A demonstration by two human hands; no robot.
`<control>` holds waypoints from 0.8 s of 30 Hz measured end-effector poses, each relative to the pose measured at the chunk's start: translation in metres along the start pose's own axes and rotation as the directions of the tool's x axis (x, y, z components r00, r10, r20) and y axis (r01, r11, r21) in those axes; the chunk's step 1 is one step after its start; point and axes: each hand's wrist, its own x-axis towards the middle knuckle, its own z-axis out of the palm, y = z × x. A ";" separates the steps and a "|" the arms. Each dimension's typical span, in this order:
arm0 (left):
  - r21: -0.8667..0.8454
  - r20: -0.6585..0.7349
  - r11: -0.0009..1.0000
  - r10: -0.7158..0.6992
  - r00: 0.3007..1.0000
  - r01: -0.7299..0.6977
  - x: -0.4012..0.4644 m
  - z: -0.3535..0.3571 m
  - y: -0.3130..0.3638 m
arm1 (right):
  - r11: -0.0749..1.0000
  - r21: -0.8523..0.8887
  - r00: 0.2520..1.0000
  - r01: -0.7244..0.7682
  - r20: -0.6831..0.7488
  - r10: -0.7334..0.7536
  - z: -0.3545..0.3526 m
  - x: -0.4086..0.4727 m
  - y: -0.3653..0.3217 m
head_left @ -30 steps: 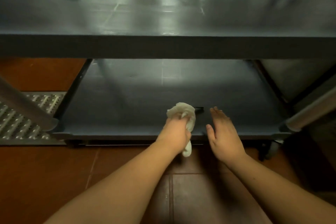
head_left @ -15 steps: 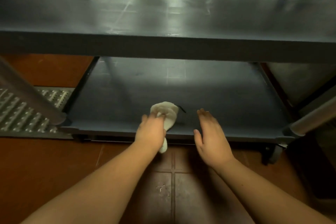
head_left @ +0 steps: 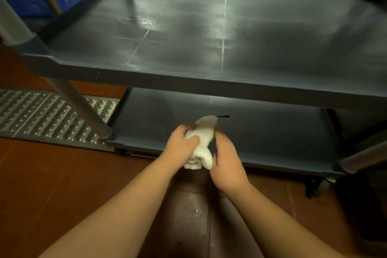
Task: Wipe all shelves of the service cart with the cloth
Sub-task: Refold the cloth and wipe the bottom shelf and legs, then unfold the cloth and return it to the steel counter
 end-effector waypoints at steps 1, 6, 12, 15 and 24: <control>-0.049 0.015 0.998 -0.033 0.999 0.034 -0.011 0.000 0.005 | 1.000 0.006 1.000 -0.013 0.002 0.013 -0.010 -0.010 -0.006; -0.145 0.136 0.957 -0.232 0.963 0.251 -0.094 -0.030 0.049 | 0.993 -0.083 0.994 -0.080 0.074 0.086 -0.068 -0.072 -0.067; -0.063 0.279 0.937 -0.313 0.908 0.343 -0.193 -0.114 0.169 | 0.989 -0.145 0.983 0.007 0.181 0.019 -0.160 -0.120 -0.202; -0.050 0.320 0.954 -0.264 0.910 0.294 -0.229 -0.165 0.246 | 0.984 -0.154 0.979 0.086 0.196 -0.055 -0.220 -0.127 -0.281; -0.096 0.462 0.994 -0.004 0.887 0.055 -0.322 -0.315 0.476 | 0.939 -0.189 0.957 0.286 0.114 -0.268 -0.392 -0.119 -0.503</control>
